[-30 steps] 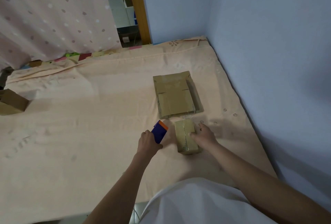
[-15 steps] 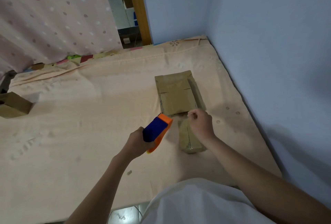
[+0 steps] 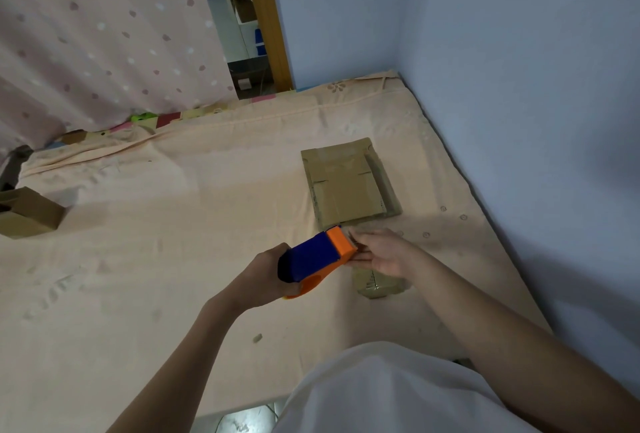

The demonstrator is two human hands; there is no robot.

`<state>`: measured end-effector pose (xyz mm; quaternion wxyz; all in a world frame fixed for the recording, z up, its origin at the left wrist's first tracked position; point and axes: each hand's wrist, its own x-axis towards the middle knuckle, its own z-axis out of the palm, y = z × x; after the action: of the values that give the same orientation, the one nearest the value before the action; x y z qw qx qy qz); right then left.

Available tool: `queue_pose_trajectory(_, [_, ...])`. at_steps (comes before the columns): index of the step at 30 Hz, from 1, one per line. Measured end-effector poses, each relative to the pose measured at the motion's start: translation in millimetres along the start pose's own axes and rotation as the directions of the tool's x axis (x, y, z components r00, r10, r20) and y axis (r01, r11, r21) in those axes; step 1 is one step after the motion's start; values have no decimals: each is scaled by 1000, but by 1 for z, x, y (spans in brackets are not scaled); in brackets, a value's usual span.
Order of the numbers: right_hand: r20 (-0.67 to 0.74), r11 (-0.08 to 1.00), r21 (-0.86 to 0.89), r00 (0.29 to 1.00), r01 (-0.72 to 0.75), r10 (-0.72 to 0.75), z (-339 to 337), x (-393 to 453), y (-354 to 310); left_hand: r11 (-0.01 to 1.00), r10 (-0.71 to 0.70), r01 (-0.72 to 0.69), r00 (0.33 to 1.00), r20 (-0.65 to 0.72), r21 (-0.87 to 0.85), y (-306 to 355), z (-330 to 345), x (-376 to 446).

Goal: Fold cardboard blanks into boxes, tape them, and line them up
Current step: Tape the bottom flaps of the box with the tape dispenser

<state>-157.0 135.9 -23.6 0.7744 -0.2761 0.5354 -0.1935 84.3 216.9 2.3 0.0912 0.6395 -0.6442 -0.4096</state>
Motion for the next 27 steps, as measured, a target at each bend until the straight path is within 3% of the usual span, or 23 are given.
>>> queue_pose_trajectory(5, [29, 1000, 2, 1000, 7, -7, -3, 1, 2, 999, 39, -39, 999, 2, -19, -3, -4, 2])
queue_pose_trajectory(12, [-70, 997, -65, 997, 30, -35, 0, -2, 4, 996, 75, -76, 997, -17, -46, -7, -5, 4])
queue_pose_trajectory(15, [-106, 999, -49, 994, 20, -25, 1, -4, 6, 988, 140, -144, 988, -68, -62, -6, -6, 1])
queue_pose_trajectory(19, [-139, 998, -64, 990, 9, -18, 3, -5, 8, 965, 262, -257, 952, -160, 52, -13, -3, 0])
queue_pose_trajectory(23, [-151, 1000, -26, 989, 3, -7, 2, -5, 10, 917, 396, -384, 906, -149, 104, -11, -6, -3])
queue_pose_trajectory(27, [-100, 1000, 20, 995, 5, -3, 1, -13, 8, 919, 394, -392, 906, -152, 49, -7, -10, -11])
